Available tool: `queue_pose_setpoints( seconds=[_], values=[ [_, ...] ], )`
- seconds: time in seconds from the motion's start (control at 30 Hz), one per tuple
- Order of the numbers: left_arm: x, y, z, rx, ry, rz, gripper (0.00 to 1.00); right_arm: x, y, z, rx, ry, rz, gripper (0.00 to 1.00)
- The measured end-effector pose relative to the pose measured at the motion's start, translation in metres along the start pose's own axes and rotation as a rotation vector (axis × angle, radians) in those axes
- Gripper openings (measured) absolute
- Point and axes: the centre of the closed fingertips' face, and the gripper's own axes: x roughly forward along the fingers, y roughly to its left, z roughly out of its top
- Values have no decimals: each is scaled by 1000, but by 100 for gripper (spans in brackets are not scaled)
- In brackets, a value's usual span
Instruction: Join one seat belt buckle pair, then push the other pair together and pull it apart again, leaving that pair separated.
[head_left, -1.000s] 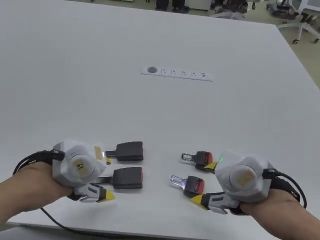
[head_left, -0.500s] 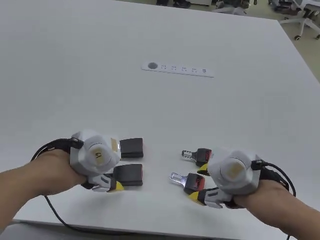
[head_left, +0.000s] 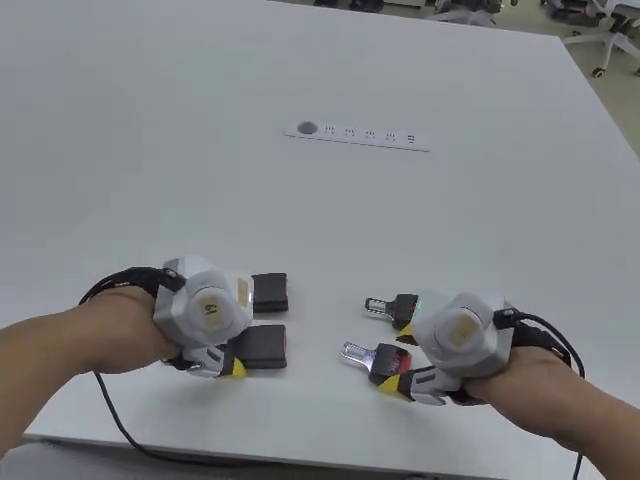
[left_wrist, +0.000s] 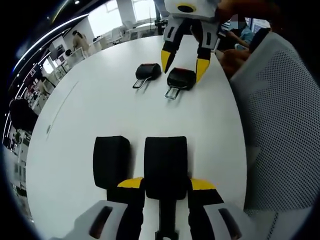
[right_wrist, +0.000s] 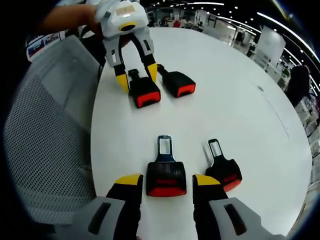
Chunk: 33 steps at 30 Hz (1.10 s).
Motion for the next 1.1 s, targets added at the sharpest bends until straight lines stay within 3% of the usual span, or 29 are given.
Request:
queue_pose_setpoints(
  seconds=[0.37,0.47,0.57,0.6,0.83,1.1],
  values=[
    [1,0,1,5,-2,-24,33,6,4,-8,-29,42,33,32],
    [1,-3,3,56,-7,-33,33,8,3,-10,-29,47,40,32],
    [2,-2,4,68,14,-42,33,11,3,-13,-101,77,43,33],
    [2,-3,4,76,19,-44,33,9,6,-9,-76,76,47,33],
    [2,-3,3,78,22,-40,33,8,7,-8,-133,92,77,32],
    [4,-4,4,108,61,-57,33,11,8,-7,-149,95,117,32]
  ],
)
